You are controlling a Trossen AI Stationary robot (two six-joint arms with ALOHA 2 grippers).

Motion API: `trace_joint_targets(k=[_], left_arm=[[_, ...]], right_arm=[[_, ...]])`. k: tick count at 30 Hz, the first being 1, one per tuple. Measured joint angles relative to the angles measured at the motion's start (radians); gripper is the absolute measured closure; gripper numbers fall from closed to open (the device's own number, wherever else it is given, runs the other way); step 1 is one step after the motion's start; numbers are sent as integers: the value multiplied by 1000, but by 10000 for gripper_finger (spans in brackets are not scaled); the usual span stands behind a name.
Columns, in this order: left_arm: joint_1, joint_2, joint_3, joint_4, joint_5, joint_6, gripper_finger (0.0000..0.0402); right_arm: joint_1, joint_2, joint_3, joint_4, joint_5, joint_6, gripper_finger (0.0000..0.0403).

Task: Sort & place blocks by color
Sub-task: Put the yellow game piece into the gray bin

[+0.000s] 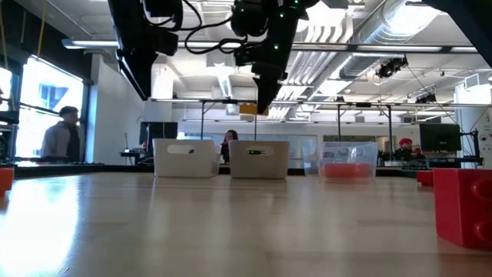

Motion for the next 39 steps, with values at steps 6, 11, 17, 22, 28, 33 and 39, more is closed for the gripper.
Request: trace_joint_targets(k=[6, 11, 17, 22, 28, 33, 39], left_arm=[[-49, 0, 0, 0, 0, -2, 195], [-96, 0, 0, 0, 0, -3, 195], [-160, 0, 0, 0, 5, -16, 195], [-220, 0, 0, 0, 21, -15, 195], [-285, 0, 0, 0, 30, -3, 195], [-332, 0, 0, -8, 94, -30, 195], [-383, 0, 0, -59, 101, -45, 195]], right_arm=[[-94, 0, -16, 52, -7, 8, 283], [-153, 3, -63, 83, -103, 8, 283], [-177, 4, -125, 149, -240, 10, 283], [-177, 4, -166, 178, -276, 11, 283], [-177, 5, -172, 195, -276, 30, 282], [-176, 5, -172, 206, -262, 32, 252], [-176, 5, -172, 204, -198, 27, 196]])
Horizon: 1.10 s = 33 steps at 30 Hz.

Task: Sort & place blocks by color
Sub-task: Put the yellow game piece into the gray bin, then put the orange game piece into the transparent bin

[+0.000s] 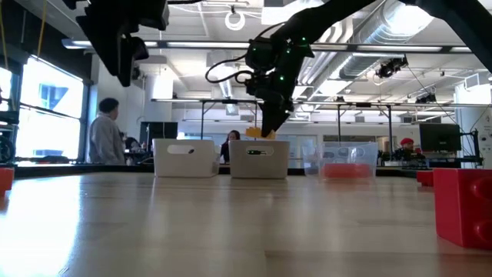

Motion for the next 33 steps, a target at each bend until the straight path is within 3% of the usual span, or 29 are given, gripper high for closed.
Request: trace_joint_targets(k=[5, 19, 28, 33], left_arm=[[-37, 0, 0, 0, 0, -1, 195], [-143, 0, 0, -23, -9, 57, 195], [-268, 0, 0, -21, -34, 64, 195], [-344, 1, -71, 32, -27, 56, 195]], right_arm=[[0, 0, 3, -5, 3, 0, 178], [0, -44, 6, -30, 6, -17, 176], [0, -116, 6, -25, 6, -16, 176], [0, -130, 6, -25, 7, -15, 176]])
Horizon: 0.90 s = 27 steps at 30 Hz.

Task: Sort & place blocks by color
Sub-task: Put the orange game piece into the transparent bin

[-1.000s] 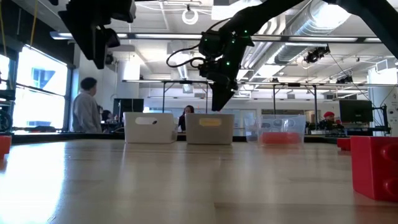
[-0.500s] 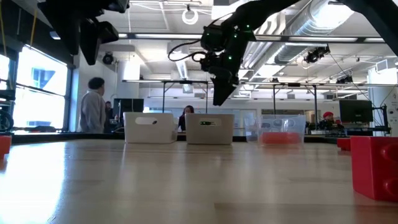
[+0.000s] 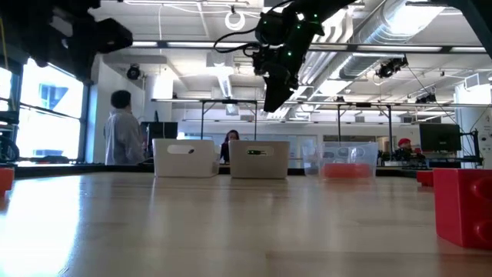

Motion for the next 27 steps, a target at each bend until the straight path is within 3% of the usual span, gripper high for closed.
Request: trace_joint_targets(k=[12, 27], left_arm=[[-148, 0, -161, 140, 26, -161, 195], [-253, 49, -282, 328, -20, -28, 195]], right_arm=[[0, 0, 0, 0, 0, 6, 176], [0, 0, 0, 7, 0, 50, 176]])
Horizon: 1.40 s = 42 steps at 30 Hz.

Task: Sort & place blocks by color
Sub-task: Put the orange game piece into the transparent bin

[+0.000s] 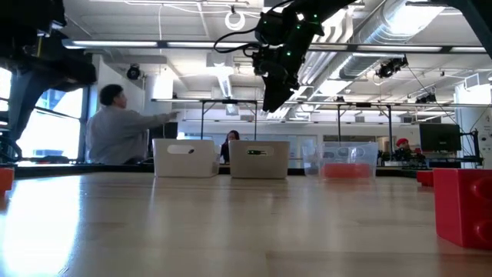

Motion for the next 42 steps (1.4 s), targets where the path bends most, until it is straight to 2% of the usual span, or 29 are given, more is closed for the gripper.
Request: trace_joint_targets(k=[6, 21, 24, 31, 39, 42], left_arm=[[-3, 63, -4, 7, -42, 9, 195], [-1, 229, -4, 4, -35, 17, 197], [-1, 238, -1, 1, -31, -29, 213], [17, 230, -2, -6, -23, -132, 293], [93, 225, -1, 26, -27, -140, 294], [130, 226, 16, 51, -70, -119, 294]], right_arm=[[0, 0, 0, 3, 0, 0, 176], [0, 1, 0, 4, -1, 0, 176], [7, 1, 0, -28, -14, 1, 176], [56, 0, 0, -110, -83, -28, 176], [122, -47, 0, -180, -80, -52, 176], [141, -80, 0, -188, -77, -55, 176]])
